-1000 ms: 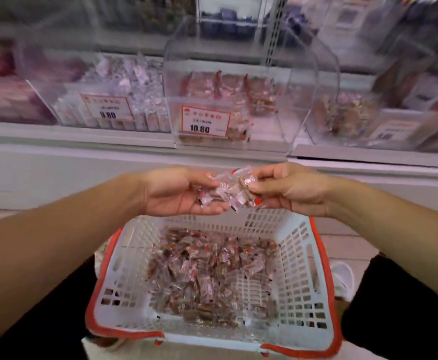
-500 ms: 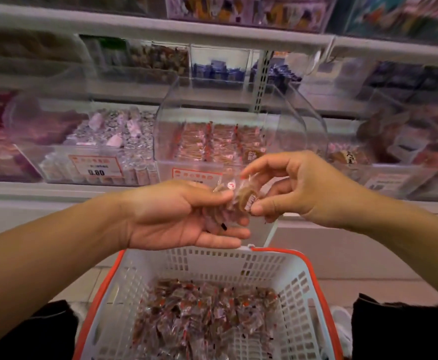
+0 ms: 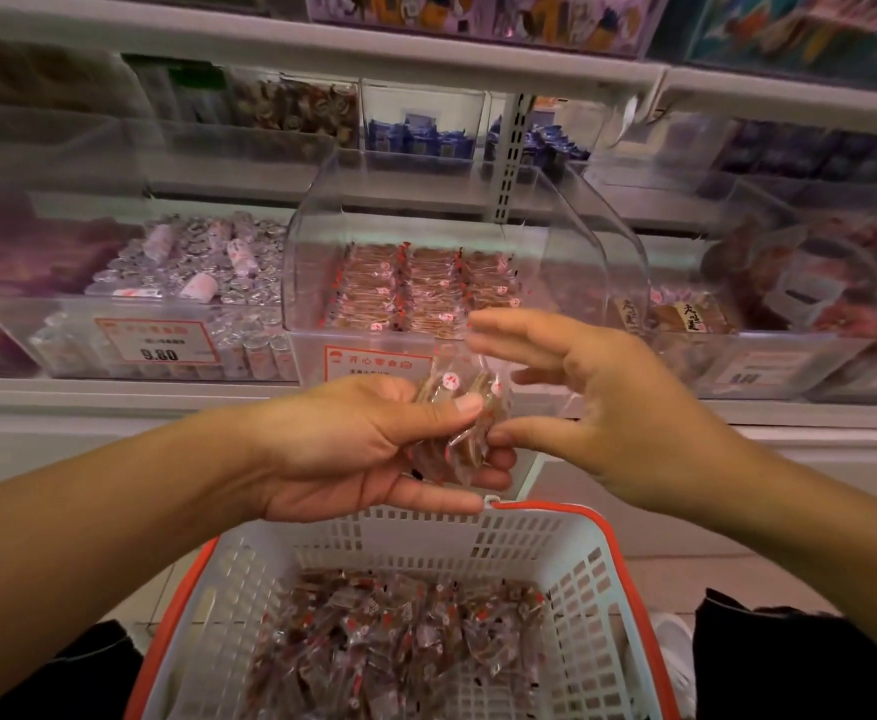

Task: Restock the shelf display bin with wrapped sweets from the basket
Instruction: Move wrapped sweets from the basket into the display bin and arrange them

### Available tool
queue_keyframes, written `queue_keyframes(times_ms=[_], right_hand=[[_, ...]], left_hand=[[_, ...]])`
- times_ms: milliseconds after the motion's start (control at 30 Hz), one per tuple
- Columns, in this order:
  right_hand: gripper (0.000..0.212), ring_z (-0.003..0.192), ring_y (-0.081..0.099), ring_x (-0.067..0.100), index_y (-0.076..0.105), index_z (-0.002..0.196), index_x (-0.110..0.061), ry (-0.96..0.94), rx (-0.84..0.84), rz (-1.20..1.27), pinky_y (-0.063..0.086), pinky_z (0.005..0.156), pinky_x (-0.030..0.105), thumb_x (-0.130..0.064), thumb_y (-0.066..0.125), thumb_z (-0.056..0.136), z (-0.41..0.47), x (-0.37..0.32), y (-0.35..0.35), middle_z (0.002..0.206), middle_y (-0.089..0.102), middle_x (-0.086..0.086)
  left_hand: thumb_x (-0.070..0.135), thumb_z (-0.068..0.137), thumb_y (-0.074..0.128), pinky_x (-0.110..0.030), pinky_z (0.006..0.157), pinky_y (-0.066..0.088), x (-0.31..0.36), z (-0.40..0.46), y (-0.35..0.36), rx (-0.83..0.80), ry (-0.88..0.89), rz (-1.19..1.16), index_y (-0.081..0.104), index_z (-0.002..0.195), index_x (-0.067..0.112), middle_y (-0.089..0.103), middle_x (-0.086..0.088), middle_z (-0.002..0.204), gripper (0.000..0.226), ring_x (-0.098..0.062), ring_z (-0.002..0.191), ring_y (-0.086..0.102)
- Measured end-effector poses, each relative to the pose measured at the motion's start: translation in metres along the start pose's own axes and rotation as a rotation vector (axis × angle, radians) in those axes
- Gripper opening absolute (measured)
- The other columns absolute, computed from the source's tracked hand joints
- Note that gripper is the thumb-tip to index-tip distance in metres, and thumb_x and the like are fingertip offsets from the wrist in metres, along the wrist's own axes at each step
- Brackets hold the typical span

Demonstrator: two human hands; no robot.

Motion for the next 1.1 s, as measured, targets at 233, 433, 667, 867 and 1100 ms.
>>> queue_keyframes(times_ms=[233, 433, 667, 867, 1100], right_hand=[[0.081, 0.127, 0.045, -0.014, 0.035, 0.150, -0.038, 0.042, -0.009, 0.088, 0.039, 0.106, 0.013, -0.010, 0.075, 0.085, -0.013, 0.004, 0.024, 0.137, 0.050, -0.025], [0.071, 0.117, 0.056, -0.003, 0.053, 0.138, -0.033, -0.077, -0.128, -0.059, 0.048, 0.098, 0.023, -0.022, 0.085, 0.075, -0.008, -0.012, 0.018, 0.125, 0.061, -0.021], [0.033, 0.082, 0.055, 0.005, 0.064, 0.103, -0.026, -0.210, -0.183, -0.403, 0.048, 0.073, 0.026, -0.031, 0.079, 0.074, 0.005, -0.032, 0.008, 0.092, 0.059, -0.013], [0.031, 0.075, 0.061, 0.000, 0.067, 0.098, -0.030, 0.062, -0.061, -0.460, 0.051, 0.068, 0.024, -0.039, 0.077, 0.071, 0.064, -0.008, -0.072, 0.087, 0.066, -0.014], [0.032, 0.063, 0.055, 0.019, 0.055, 0.072, -0.017, 0.261, -0.467, -1.024, 0.047, 0.054, 0.032, -0.040, 0.078, 0.077, 0.144, 0.055, -0.027, 0.072, 0.057, 0.001]], left_hand=[[0.026, 0.075, 0.081, -0.029, 0.065, 0.058, -0.006, 0.002, 0.001, 0.035, 0.046, 0.153, 0.068, 0.109, 0.011, 0.070, -0.010, 0.103, 0.039, -0.020, 0.092, 0.069], [-0.008, 0.072, 0.080, -0.024, 0.057, 0.054, -0.001, -0.002, 0.005, 0.078, 0.061, 0.535, 0.061, 0.097, 0.015, 0.069, 0.002, 0.078, 0.039, -0.013, 0.074, 0.068], [-0.010, 0.069, 0.079, -0.029, 0.061, 0.054, 0.027, -0.006, 0.008, 0.151, 0.130, 0.690, 0.052, 0.121, 0.014, 0.072, -0.006, 0.095, 0.063, -0.019, 0.079, 0.068], [0.010, 0.085, 0.071, -0.022, 0.061, 0.058, 0.093, -0.027, -0.032, 0.674, 0.584, 0.526, 0.062, 0.109, 0.020, 0.074, -0.004, 0.088, 0.028, -0.014, 0.080, 0.072], [0.022, 0.094, 0.054, -0.040, 0.086, 0.052, 0.091, -0.022, -0.037, 0.824, 0.620, 1.619, 0.056, 0.115, 0.023, 0.064, 0.002, 0.108, 0.021, -0.016, 0.095, 0.059]])
Point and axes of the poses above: each hand's wrist, its own z-axis towards the middle knuckle, its own y-axis out of the palm, x = y × z, the point moved 6 cm from there along z, towards the middle knuckle
